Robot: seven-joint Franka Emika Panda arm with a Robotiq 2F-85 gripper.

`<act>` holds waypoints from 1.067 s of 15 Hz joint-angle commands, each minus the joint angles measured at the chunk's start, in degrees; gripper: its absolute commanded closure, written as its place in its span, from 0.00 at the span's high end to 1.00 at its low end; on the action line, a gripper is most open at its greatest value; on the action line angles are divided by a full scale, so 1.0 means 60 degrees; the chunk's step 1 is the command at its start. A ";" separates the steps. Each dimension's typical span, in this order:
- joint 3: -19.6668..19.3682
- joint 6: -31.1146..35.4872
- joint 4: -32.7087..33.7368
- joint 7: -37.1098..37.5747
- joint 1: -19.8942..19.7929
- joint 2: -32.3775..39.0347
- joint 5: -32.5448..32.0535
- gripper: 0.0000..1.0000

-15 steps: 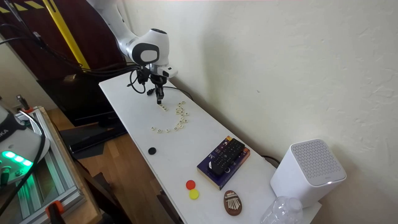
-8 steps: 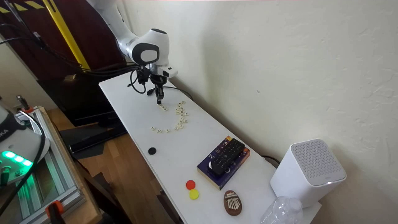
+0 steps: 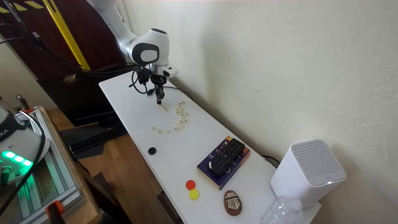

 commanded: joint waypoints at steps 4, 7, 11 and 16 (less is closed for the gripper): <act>-0.0019 0.0231 -0.0323 -0.0134 0.0028 -0.0165 -0.0262 0.00; -0.0050 0.0369 -0.0497 -0.0131 0.0079 -0.0283 -0.0275 0.00; -0.0070 0.0608 -0.0814 -0.0148 0.0124 -0.0478 -0.0286 0.00; -0.0081 0.1033 -0.1214 -0.0144 0.0158 -0.0715 -0.0258 0.00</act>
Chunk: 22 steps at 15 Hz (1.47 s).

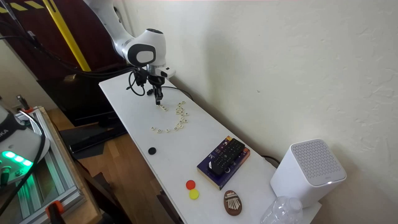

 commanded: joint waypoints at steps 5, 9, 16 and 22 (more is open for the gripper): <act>-0.0020 0.0921 -0.0912 -0.0105 0.0115 -0.0634 -0.0227 0.00; 0.0039 0.1260 -0.1230 -0.0232 0.0024 -0.0848 -0.0167 0.00; -0.0007 0.1512 -0.1963 -0.0331 -0.0196 -0.1475 -0.0123 0.00; -0.0046 0.1550 -0.2314 -0.0732 -0.0537 -0.1930 -0.0184 0.00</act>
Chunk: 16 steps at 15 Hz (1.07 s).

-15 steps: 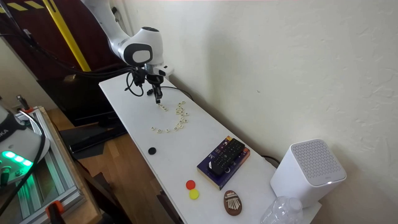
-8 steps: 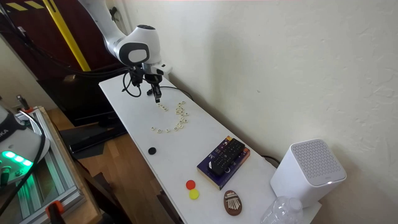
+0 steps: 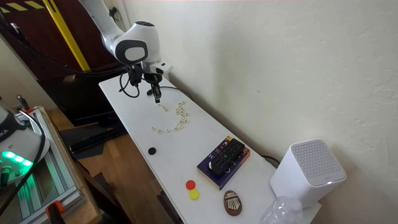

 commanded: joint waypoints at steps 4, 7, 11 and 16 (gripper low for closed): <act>0.0039 0.0100 -0.0519 -0.0547 -0.0419 -0.0714 -0.0241 0.00; 0.0066 -0.0023 -0.0549 -0.0696 -0.0499 -0.0865 -0.0250 0.33; 0.0220 -0.0161 -0.0405 -0.0688 -0.0604 -0.0881 -0.0077 0.62; 0.0503 -0.0377 -0.0193 -0.0724 -0.0753 -0.0790 -0.0018 0.96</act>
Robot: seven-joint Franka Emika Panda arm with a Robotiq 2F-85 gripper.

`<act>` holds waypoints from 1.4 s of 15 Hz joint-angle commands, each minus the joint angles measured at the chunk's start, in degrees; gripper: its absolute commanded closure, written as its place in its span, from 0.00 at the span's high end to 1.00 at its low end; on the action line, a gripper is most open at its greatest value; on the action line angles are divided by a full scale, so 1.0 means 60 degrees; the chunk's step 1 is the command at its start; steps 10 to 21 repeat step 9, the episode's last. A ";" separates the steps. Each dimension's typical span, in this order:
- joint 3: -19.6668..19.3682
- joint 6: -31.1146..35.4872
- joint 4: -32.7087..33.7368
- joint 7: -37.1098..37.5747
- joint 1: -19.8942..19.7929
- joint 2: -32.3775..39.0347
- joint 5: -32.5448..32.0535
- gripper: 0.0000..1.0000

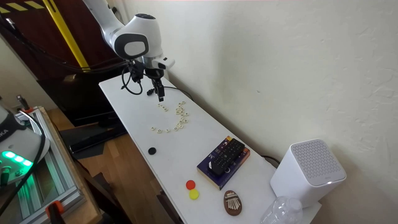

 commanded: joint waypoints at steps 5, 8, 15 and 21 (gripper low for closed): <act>0.0080 -0.0136 0.0058 0.0083 -0.0064 -0.0009 -0.0084 0.99; 0.0079 -0.0141 0.0061 0.0083 -0.0064 -0.0009 -0.0084 0.99; 0.0079 -0.0142 0.0061 0.0083 -0.0064 -0.0009 -0.0084 0.99; 0.0079 -0.0142 0.0061 0.0083 -0.0064 -0.0009 -0.0084 0.99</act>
